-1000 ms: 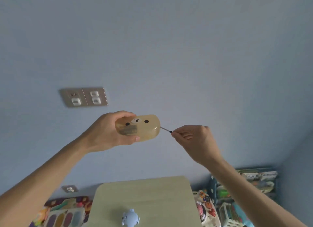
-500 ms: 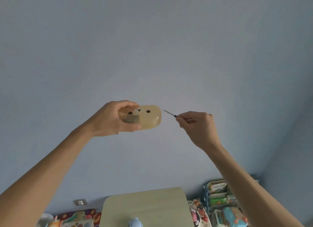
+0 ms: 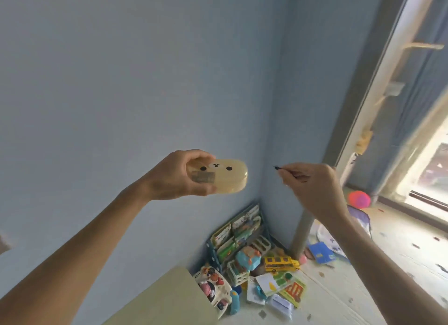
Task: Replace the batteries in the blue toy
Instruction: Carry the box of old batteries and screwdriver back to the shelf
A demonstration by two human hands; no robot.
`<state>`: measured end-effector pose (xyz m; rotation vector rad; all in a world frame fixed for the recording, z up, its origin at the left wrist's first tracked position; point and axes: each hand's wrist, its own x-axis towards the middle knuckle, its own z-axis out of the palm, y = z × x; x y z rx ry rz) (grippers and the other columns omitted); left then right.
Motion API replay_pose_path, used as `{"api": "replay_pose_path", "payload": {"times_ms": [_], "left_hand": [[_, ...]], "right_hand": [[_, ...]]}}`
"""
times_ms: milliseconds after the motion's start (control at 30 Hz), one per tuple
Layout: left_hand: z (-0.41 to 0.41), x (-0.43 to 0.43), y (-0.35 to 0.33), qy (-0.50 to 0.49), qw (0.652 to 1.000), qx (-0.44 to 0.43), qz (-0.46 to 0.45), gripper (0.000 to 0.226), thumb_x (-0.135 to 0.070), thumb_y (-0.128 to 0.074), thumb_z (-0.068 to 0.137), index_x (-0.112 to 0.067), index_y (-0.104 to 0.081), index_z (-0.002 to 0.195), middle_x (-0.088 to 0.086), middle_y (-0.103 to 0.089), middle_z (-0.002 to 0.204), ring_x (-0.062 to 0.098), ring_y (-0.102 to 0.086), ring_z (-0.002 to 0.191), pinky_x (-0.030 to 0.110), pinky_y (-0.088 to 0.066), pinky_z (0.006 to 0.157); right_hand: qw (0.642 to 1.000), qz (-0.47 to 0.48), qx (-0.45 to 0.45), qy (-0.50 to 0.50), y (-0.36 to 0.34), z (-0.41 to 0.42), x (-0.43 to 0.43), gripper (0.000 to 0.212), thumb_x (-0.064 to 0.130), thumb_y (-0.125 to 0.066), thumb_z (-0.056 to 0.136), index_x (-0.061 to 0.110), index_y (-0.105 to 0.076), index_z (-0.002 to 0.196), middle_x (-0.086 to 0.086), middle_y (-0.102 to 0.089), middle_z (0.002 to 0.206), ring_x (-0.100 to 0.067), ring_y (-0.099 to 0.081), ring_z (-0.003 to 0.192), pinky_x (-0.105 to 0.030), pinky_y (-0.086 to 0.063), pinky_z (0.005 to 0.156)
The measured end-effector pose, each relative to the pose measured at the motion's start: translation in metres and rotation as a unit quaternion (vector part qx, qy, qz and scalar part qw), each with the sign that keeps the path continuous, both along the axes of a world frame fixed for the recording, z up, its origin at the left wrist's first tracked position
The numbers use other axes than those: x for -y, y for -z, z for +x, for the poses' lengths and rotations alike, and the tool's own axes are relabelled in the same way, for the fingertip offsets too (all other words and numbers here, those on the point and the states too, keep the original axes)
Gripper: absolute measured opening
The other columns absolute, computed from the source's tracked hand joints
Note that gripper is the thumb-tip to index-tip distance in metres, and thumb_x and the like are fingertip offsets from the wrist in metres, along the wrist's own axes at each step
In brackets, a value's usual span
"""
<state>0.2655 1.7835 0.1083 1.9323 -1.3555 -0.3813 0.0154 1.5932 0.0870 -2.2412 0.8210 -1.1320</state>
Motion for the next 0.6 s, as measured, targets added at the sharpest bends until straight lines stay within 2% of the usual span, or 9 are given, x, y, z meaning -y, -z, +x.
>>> {"api": "replay_pose_path", "payload": {"times_ms": [67, 133, 233, 333, 467, 600], "left_hand": [[-0.028, 0.058, 0.001, 0.058, 0.998, 0.004, 0.0, 0.072, -0.033, -0.097, 0.072, -0.026, -0.066, 0.137, -0.013, -0.075, 0.128, 0.006, -0.072, 0.119, 0.035, -0.06, 0.105], [-0.059, 0.117, 0.001, 0.113, 0.994, 0.005, -0.004, 0.073, -0.034, -0.097, 0.071, -0.026, -0.067, 0.137, -0.011, -0.076, 0.128, 0.007, -0.073, 0.119, 0.035, -0.06, 0.105], [-0.112, 0.206, 0.0, 0.185, 0.983, 0.007, -0.009, 0.074, -0.03, -0.098, 0.071, -0.023, -0.067, 0.138, -0.009, -0.077, 0.127, 0.004, -0.074, 0.117, 0.032, -0.058, 0.107], [-0.17, 0.287, -0.002, 0.25, 0.968, 0.021, -0.02, 0.074, -0.027, -0.097, 0.074, -0.022, -0.065, 0.14, -0.011, -0.075, 0.129, 0.002, -0.072, 0.117, 0.027, -0.057, 0.106], [-0.24, 0.382, -0.001, 0.321, 0.946, 0.015, -0.034, 0.079, -0.035, -0.096, 0.075, -0.021, -0.061, 0.145, -0.011, -0.072, 0.133, 0.006, -0.071, 0.122, 0.029, -0.055, 0.109], [-0.295, 0.464, 0.004, 0.36, 0.931, -0.002, -0.058, 0.095, -0.058, -0.088, 0.065, -0.02, -0.06, 0.147, -0.01, -0.071, 0.136, 0.006, -0.069, 0.123, 0.032, -0.057, 0.107]], "right_hand": [[0.998, 0.0, -0.008, 0.055, 0.001, -0.047, 0.031, 0.008, 0.024, -0.079, 0.088, 0.021, -0.086, 0.09, 0.004, -0.081, 0.068, -0.012, -0.079, 0.068, -0.032, -0.064, 0.078], [0.994, -0.012, -0.016, 0.109, 0.0, -0.095, 0.061, 0.008, 0.025, -0.078, 0.088, 0.024, -0.086, 0.091, 0.01, -0.079, 0.066, -0.006, -0.077, 0.066, -0.021, -0.061, 0.076], [0.983, -0.028, -0.036, 0.179, 0.003, -0.165, 0.108, 0.01, 0.022, -0.077, 0.09, 0.019, -0.085, 0.085, 0.005, -0.079, 0.066, -0.015, -0.075, 0.064, -0.027, -0.059, 0.075], [0.966, -0.031, -0.076, 0.244, 0.007, -0.23, 0.156, 0.023, 0.027, -0.071, 0.094, 0.019, -0.079, 0.074, -0.001, -0.074, 0.062, -0.026, -0.07, 0.064, -0.021, -0.051, 0.068], [0.951, -0.03, -0.062, 0.302, 0.008, -0.304, 0.21, 0.025, 0.025, -0.07, 0.092, 0.013, -0.074, 0.07, -0.005, -0.071, 0.062, -0.034, -0.067, 0.066, -0.043, -0.056, 0.073], [0.931, -0.043, -0.082, 0.352, 0.013, -0.357, 0.261, 0.039, 0.041, -0.058, 0.091, 0.011, -0.073, 0.072, -0.007, -0.073, 0.065, -0.032, -0.07, 0.067, -0.045, -0.056, 0.071]]}}
